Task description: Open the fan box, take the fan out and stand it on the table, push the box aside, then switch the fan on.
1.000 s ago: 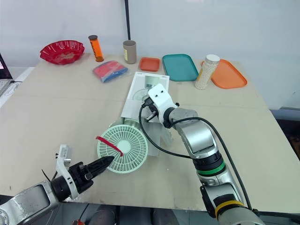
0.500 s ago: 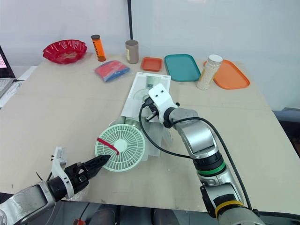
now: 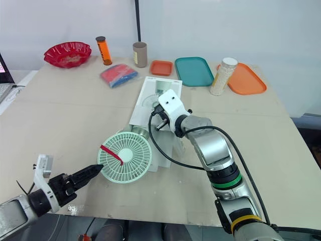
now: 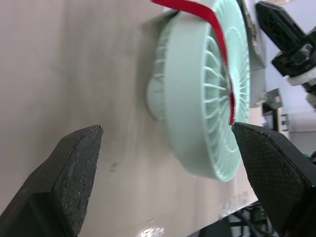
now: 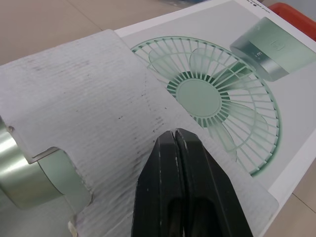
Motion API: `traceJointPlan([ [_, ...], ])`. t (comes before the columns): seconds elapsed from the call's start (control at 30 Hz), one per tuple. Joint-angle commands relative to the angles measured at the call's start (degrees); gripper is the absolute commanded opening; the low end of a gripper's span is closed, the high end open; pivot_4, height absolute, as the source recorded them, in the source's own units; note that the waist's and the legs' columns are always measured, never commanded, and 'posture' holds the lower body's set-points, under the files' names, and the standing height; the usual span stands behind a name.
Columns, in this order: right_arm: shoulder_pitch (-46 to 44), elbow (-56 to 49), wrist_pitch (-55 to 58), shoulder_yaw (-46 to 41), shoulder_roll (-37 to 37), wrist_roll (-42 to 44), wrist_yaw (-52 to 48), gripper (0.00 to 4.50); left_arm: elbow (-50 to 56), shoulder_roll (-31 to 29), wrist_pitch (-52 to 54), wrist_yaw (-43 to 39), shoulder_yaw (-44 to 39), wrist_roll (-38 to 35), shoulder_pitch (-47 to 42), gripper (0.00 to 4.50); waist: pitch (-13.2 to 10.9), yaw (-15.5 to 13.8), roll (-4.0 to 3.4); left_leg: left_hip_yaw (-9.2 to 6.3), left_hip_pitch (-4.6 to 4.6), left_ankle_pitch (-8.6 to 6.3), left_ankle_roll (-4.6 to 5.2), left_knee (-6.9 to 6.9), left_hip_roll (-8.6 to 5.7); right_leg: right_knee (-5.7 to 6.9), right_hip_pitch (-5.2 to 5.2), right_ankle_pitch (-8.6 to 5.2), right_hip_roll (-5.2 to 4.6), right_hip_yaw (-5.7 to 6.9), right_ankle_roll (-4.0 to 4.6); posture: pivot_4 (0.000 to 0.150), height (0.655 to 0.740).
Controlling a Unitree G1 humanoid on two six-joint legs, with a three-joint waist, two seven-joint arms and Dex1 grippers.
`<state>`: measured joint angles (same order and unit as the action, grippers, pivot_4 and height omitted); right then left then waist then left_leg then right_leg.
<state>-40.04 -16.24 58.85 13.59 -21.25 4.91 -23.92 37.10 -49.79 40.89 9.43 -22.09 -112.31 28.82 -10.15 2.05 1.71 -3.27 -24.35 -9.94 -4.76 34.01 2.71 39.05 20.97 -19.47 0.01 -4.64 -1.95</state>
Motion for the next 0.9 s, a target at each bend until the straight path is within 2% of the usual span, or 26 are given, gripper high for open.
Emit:
traceJointPlan([
  [0.03,0.45,-3.58,-0.77,-0.15,-2.59,-0.06,-1.38,0.00,-4.65,-5.18,4.44,-7.22,-5.20,6.43,-0.77,4.46,-0.15,-0.02,-0.02,-0.03,-0.02,0.00,0.00,0.00,0.01,0.01,0.05,-0.01,0.04,0.03,0.00,0.150,0.7400],
  [0.13,0.21,-6.44,-0.06,-2.55,-3.27,1.95,-2.75,0.00,-7.50,-9.35,4.56,-19.12,-4.58,22.18,-2.93,4.46,-0.22,-0.03,-0.08,0.00,-0.19,0.01,-0.02,-0.01,-0.05,0.01,0.27,0.01,0.01,0.02,0.02,0.150,0.7400],
  [0.23,-0.51,-8.30,1.10,-4.17,-3.70,3.49,-3.73,0.00,-11.21,-10.72,2.40,-28.03,-1.75,34.28,-5.92,4.46,-0.23,0.06,-0.09,0.05,-0.55,0.04,-0.06,-0.01,-0.02,0.03,0.44,0.19,0.04,0.01,0.22,0.150,0.7400],
  [0.43,-2.40,-10.93,3.83,-7.01,-5.38,6.64,-5.31,0.00,-12.38,-9.87,-3.27,-39.19,3.77,52.23,-11.75,4.46,-0.28,0.39,-0.12,0.05,-0.71,0.06,-0.08,-0.01,0.05,0.04,0.60,0.23,0.05,0.06,0.26,0.150,0.7400],
  [0.6,-4.01,-14.67,9.57,-13.42,-8.07,13.64,-9.15,0.00,-13.20,-8.78,-12.45,-47.83,9.36,67.41,-13.97,4.46,-0.28,0.48,-0.13,0.05,-0.73,0.06,-0.07,-0.01,0.05,0.04,0.59,0.24,0.05,0.06,0.25,0.150,0.7400],
  [0.63,-4.00,-16.02,11.38,-15.98,-8.83,17.17,-11.48,0.57,-14.17,-8.59,-14.29,-49.37,10.41,70.14,-14.75,4.50,-0.28,0.48,-0.12,0.05,-0.73,0.06,-0.07,-0.01,0.04,0.04,0.59,0.24,0.04,0.05,0.25,0.150,0.7400],
  [0.67,-3.98,-16.89,12.60,-17.67,-9.27,19.61,-13.01,0.76,-14.90,-8.28,-15.21,-50.35,10.88,71.73,-15.35,4.50,-0.28,0.48,-0.13,0.05,-0.73,0.06,-0.07,-0.01,0.05,0.05,0.59,0.25,0.04,0.06,0.25,0.150,0.7400],
  [0.77,-4.02,-19.11,16.95,-21.88,-11.00,26.69,-16.42,2.17,-17.31,-7.49,-18.39,-53.88,11.81,76.32,-16.89,4.50,-0.31,0.51,-0.17,0.03,-0.72,0.06,-0.03,-0.01,0.07,0.09,0.57,0.26,0.06,0.08,0.27,0.150,0.7400],
  [0.8,-3.86,-19.93,17.77,-23.29,-11.94,29.41,-18.10,2.43,-18.07,-7.16,-18.80,-54.62,11.93,77.16,-17.51,4.50,-0.31,0.62,-0.17,0.03,-0.72,0.06,-0.03,0.00,0.09,0.09,0.58,0.27,0.07,0.09,0.28,0.150,0.7400],
  [0.87,-3.23,-21.34,19.00,-25.20,-15.07,34.17,-21.68,3.29,-20.42,-7.01,-22.31,-57.06,12.80,80.75,-18.96,4.50,-0.32,0.59,-0.19,0.06,-0.72,0.08,0.01,0.02,0.09,0.11,0.58,0.27,0.07,0.08,0.27,0.150,0.7400],
  [0.9,-2.97,-21.74,19.20,-25.78,-16.29,36.00,-22.83,3.85,-21.35,-6.90,-23.78,-58.01,13.14,82.27,-19.53,4.50,-0.32,0.57,-0.19,0.05,-0.72,0.07,0.02,0.03,0.08,0.11,0.56,0.27,0.07,0.09,0.26,0.150,0.7400],
])
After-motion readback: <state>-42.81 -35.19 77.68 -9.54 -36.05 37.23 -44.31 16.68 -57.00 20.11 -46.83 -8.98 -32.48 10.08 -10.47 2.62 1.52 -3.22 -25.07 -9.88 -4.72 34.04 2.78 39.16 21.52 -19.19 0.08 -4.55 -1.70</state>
